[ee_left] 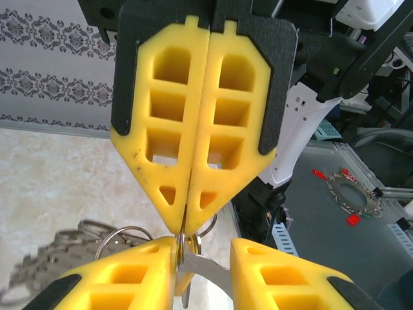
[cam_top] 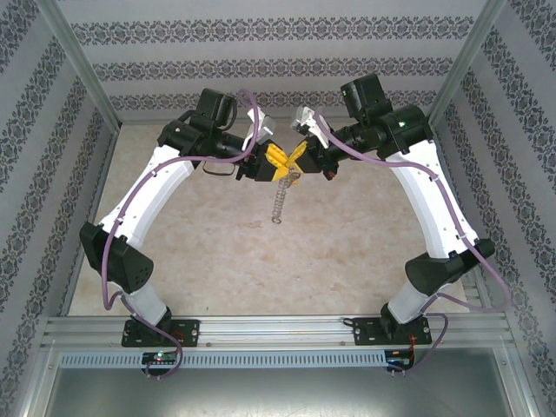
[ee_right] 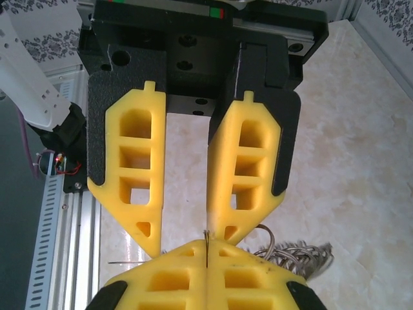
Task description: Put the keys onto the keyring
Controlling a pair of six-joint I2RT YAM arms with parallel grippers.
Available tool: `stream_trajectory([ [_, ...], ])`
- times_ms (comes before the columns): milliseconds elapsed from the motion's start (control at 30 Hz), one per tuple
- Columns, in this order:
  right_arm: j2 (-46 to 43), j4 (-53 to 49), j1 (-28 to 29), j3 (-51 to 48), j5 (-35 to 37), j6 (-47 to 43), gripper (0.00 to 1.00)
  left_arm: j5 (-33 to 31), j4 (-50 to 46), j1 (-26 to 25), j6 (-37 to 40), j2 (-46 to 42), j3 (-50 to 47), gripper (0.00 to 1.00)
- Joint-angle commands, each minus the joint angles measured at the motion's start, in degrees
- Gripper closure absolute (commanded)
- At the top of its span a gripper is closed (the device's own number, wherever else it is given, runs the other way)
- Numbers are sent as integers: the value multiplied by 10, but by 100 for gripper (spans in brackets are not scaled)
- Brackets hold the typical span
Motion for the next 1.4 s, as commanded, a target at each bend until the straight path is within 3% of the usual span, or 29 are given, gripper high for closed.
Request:
stream_trajectory([
  [0, -11, 18, 6, -5, -24, 4, 100, 25, 30, -8, -8, 8, 18, 73],
  [367, -9, 12, 9, -6, -24, 0, 100, 27, 43, -10, -15, 11, 18, 90],
  [467, -9, 10, 12, -10, -18, -1, 100, 26, 54, -10, -21, 11, 16, 100],
  [600, -17, 27, 12, -22, -9, 9, 100, 18, 81, -12, -35, 6, 7, 100],
  [633, -23, 38, 11, -28, -8, 15, 98, 17, 88, -12, -38, 4, 4, 100],
  [700, -39, 78, 5, -47, -2, 41, 70, 11, 94, -13, -41, 3, 1, 100],
  [733, -55, 107, -3, -66, -6, 60, 62, 7, 96, -13, -42, 2, -2, 100],
  [800, -93, 170, -24, -118, -24, 97, 55, 2, 100, -13, -45, 2, -3, 100],
  [967, -217, 355, -73, -310, -63, 202, 48, -3, 115, -13, -54, -5, -11, 100],
  [1133, -299, 494, -91, -466, -88, 286, 46, -3, 129, -12, -63, -10, -16, 100],
  [1367, -294, 578, -82, -531, -126, 332, 44, 3, 131, -13, -68, -14, -16, 100],
])
